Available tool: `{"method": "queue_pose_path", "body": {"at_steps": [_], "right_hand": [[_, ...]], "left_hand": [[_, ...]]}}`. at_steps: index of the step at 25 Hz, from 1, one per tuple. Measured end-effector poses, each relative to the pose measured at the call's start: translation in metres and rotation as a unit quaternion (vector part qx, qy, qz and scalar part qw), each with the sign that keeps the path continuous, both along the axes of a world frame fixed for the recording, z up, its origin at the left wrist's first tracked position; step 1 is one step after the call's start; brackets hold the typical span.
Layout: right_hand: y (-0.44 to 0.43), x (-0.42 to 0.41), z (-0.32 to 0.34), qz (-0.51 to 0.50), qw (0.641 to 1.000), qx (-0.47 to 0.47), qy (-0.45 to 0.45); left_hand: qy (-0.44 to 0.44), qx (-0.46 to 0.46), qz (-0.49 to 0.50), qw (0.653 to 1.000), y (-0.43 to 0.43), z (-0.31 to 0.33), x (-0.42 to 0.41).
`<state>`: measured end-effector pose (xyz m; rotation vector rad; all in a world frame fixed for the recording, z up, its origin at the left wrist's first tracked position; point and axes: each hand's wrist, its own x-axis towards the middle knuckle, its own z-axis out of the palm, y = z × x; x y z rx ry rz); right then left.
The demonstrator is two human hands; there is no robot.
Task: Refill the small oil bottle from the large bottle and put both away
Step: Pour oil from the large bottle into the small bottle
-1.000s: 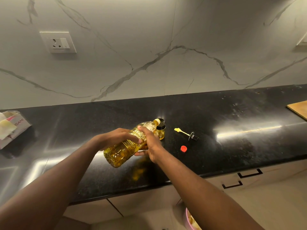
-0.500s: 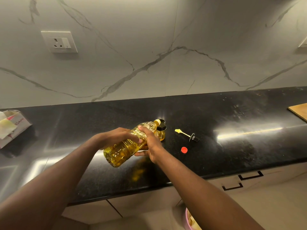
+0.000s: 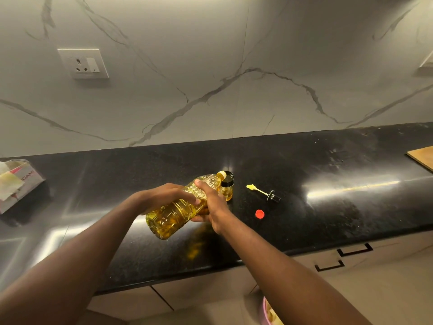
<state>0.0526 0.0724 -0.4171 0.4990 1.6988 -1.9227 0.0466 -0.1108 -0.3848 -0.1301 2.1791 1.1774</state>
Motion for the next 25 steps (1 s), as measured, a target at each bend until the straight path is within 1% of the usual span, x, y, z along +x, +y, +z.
{"method": "queue_pose_path", "body": {"at_steps": [25], "right_hand": [[0.0010, 0.0008, 0.0042, 0.007, 1.000, 0.000, 0.009]], "left_hand": [[-0.016, -0.018, 0.009, 1.000, 0.0022, 0.0082, 0.0018]]}}
